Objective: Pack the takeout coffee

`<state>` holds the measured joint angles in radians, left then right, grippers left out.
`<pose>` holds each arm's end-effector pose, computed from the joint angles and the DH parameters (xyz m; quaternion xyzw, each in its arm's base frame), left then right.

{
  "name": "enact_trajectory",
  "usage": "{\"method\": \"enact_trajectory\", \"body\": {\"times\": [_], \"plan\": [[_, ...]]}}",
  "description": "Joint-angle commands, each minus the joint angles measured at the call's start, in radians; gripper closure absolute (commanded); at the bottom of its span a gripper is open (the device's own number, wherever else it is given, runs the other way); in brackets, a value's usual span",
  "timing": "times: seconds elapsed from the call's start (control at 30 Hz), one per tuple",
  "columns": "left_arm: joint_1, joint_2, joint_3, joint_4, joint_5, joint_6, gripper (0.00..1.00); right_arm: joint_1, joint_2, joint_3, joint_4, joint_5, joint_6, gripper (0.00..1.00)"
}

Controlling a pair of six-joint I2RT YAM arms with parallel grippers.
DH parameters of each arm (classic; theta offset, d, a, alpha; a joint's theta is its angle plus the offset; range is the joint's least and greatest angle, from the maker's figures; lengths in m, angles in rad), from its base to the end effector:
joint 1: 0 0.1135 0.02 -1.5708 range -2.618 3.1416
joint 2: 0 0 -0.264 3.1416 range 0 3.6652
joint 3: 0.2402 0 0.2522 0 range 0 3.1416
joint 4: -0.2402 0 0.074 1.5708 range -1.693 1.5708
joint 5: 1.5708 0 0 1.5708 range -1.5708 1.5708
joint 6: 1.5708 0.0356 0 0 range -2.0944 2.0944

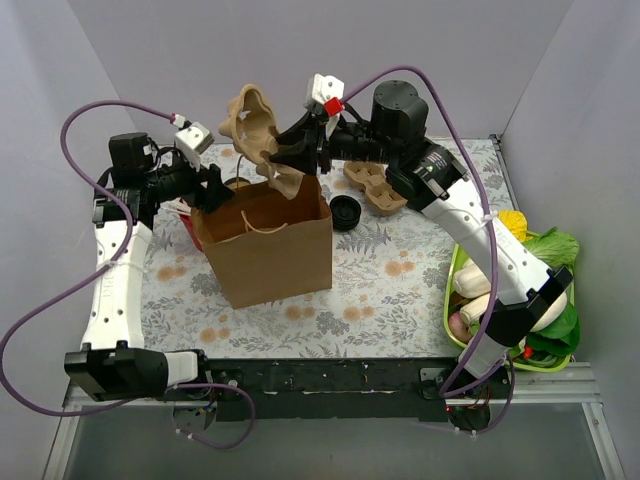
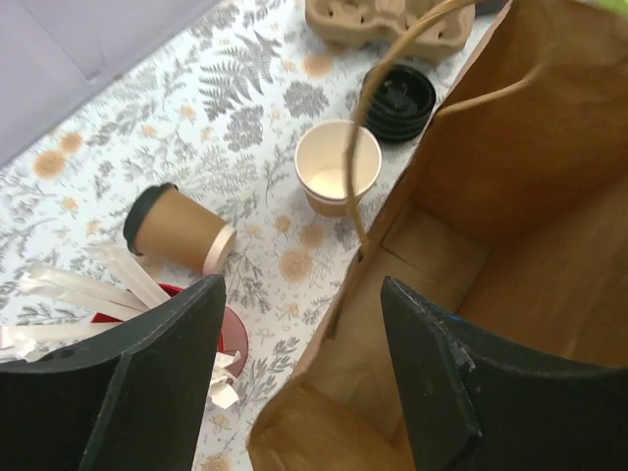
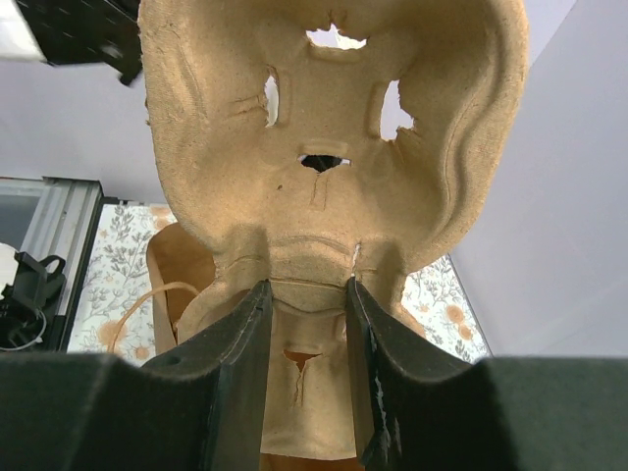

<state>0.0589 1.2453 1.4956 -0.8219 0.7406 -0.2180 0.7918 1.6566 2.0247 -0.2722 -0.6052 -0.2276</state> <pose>0.2434 -0.0097 0.4282 0.0588 0.8344 -0.3521 0.4199 0.2332 0.2650 0.5305 -0.5057 0.4526 0.3891 0.6229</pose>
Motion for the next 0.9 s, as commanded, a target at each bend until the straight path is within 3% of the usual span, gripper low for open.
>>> {"method": "enact_trajectory", "body": {"times": [0.0,0.07,0.2,0.3,0.37,0.43,0.87], "plan": [[0.005,0.025,-0.034,-0.019,0.006,0.052,0.38,0.012,-0.057,-0.009,0.067,0.001,0.002,0.99],[0.004,0.055,-0.021,-0.046,0.052,0.071,0.44,0.012,-0.057,-0.011,0.067,0.001,-0.001,0.99],[0.005,0.082,0.006,-0.097,0.134,0.088,0.67,0.014,-0.061,-0.029,0.065,-0.01,-0.025,0.99],[0.005,0.083,0.003,-0.138,0.183,0.117,0.77,0.015,-0.07,-0.069,0.056,-0.034,-0.056,0.99],[0.005,0.083,-0.005,-0.178,0.2,0.137,0.92,0.018,-0.073,-0.09,0.036,-0.053,-0.068,0.99],[0.005,0.085,-0.008,-0.201,0.219,0.143,1.0,0.02,-0.07,-0.095,0.016,-0.074,-0.091,0.99],[0.005,-0.046,0.029,-0.109,0.247,-0.004,1.0,0.144,-0.06,-0.103,-0.127,-0.105,-0.351,0.99]]}}
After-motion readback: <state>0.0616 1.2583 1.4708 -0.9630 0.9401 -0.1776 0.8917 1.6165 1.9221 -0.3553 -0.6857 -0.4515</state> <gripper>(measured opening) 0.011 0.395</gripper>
